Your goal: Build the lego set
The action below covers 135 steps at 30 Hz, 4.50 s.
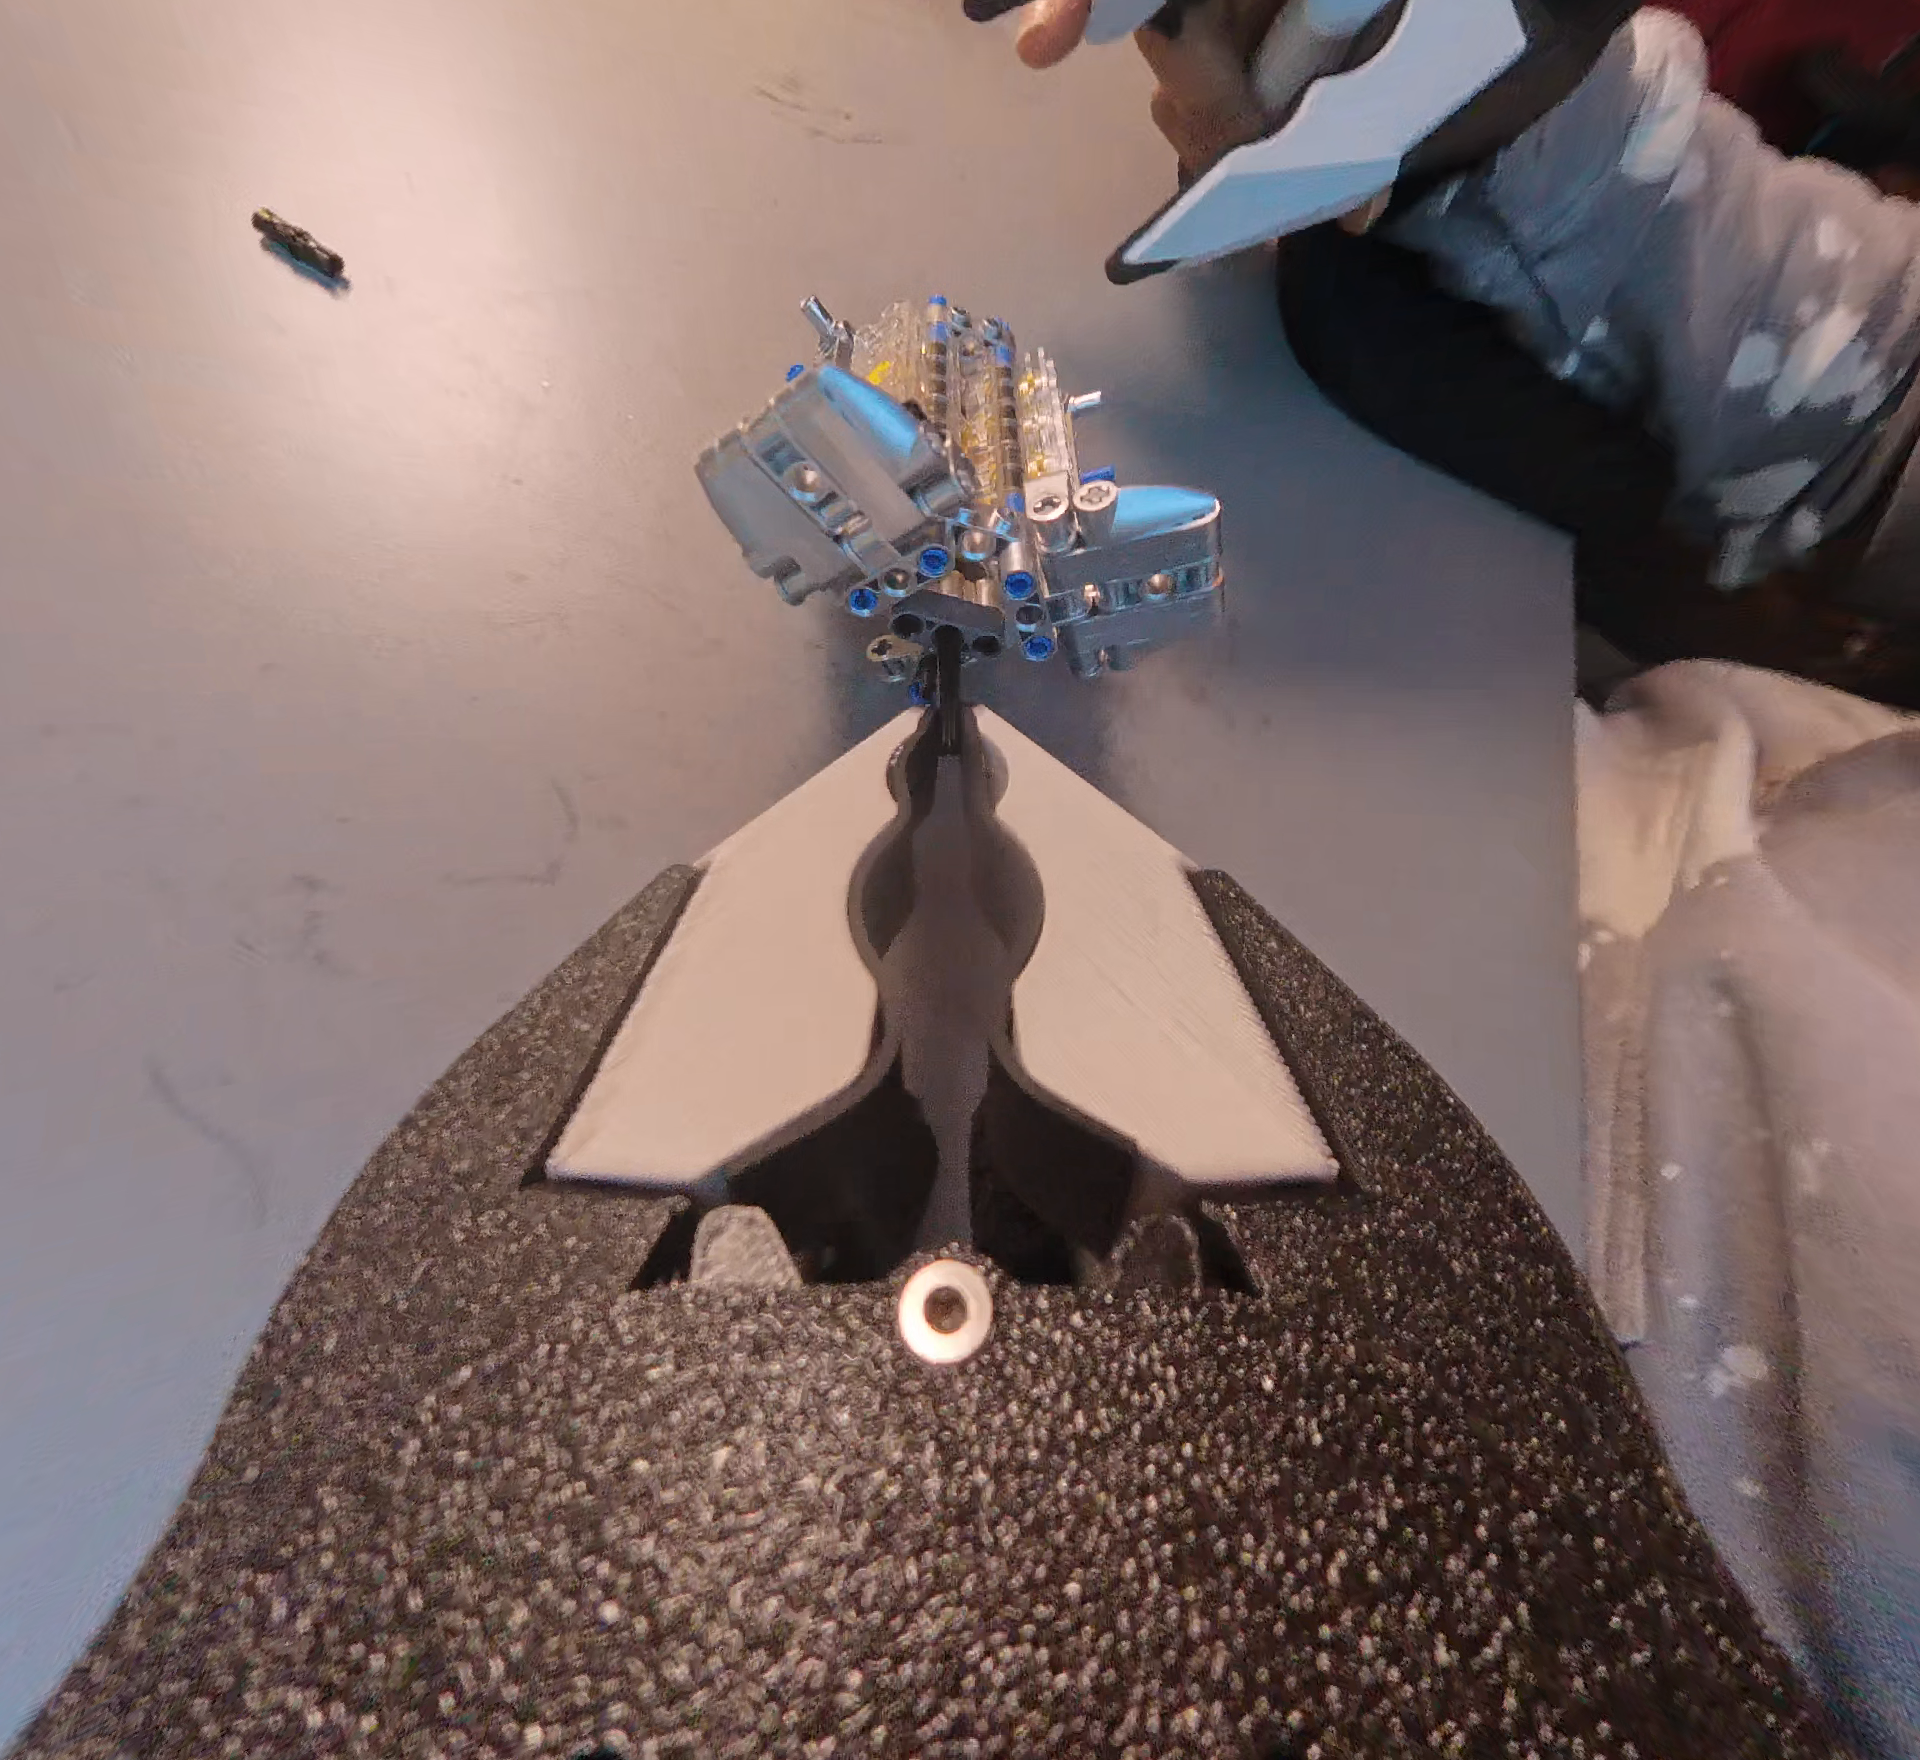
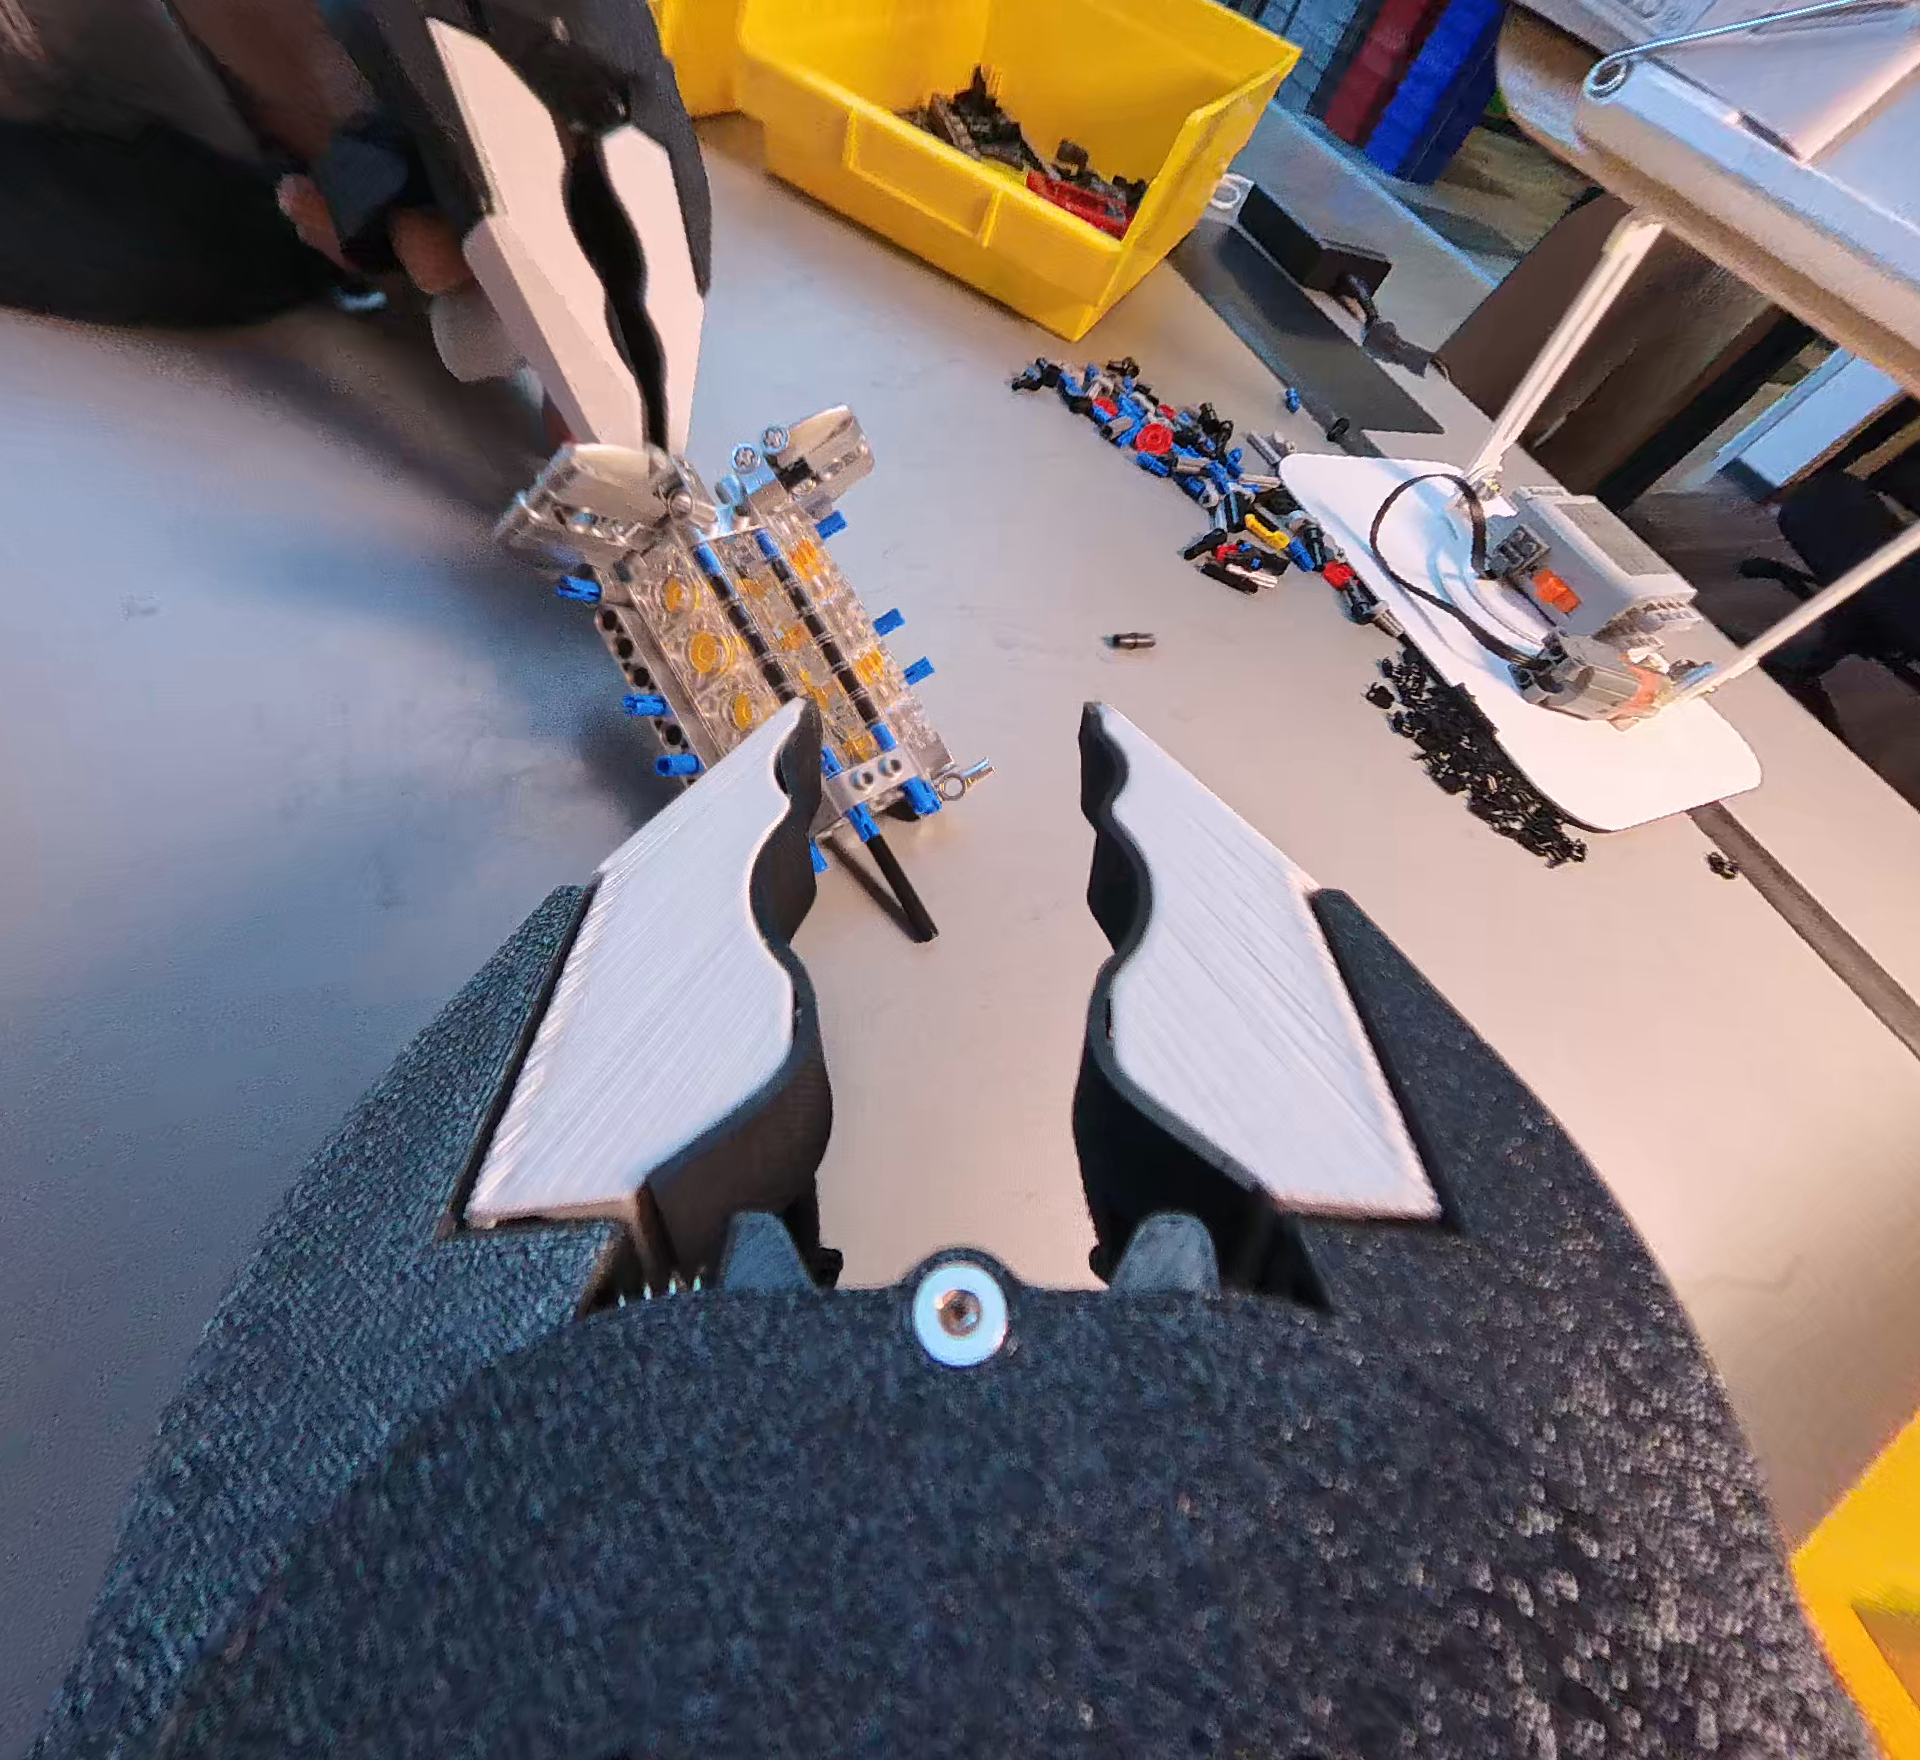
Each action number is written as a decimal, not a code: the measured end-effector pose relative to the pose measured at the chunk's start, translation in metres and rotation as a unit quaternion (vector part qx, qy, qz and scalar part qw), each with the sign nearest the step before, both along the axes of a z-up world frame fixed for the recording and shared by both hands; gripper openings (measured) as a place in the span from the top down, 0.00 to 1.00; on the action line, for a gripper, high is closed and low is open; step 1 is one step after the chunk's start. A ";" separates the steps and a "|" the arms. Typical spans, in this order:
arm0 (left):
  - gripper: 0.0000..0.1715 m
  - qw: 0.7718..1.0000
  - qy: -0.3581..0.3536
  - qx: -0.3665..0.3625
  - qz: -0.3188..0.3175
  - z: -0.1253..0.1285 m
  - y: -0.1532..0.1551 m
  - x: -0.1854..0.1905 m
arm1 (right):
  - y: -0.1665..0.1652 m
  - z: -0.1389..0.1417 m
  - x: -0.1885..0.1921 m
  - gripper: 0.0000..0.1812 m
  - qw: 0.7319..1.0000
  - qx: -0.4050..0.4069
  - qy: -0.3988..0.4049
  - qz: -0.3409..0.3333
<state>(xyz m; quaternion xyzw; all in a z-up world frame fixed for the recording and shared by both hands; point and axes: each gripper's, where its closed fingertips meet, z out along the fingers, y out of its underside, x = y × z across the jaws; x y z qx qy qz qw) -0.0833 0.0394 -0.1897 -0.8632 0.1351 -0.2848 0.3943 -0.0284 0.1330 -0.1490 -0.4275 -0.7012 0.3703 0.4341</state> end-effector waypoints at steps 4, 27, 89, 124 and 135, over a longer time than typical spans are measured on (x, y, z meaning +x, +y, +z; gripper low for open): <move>1.00 0.996 -0.077 -0.025 0.030 0.004 0.006 -0.003 | 0.000 0.004 0.004 0.72 1.000 -0.024 0.004 0.005; 0.89 0.986 -0.079 0.081 0.122 0.033 0.026 -0.041 | -0.033 -0.051 -0.019 0.67 0.987 0.108 -0.112 0.023; 0.92 0.840 0.223 0.371 0.328 0.174 0.147 -0.182 | 0.183 0.131 -0.140 0.66 0.947 -0.100 0.203 -0.228; 0.87 0.867 0.224 0.302 0.326 0.165 0.227 -0.223 | 0.286 0.183 -0.166 0.80 0.877 0.067 0.205 -0.429; 1.00 0.869 0.236 0.303 0.311 0.163 0.229 -0.225 | 0.272 0.162 -0.174 0.76 0.908 -0.023 0.215 -0.360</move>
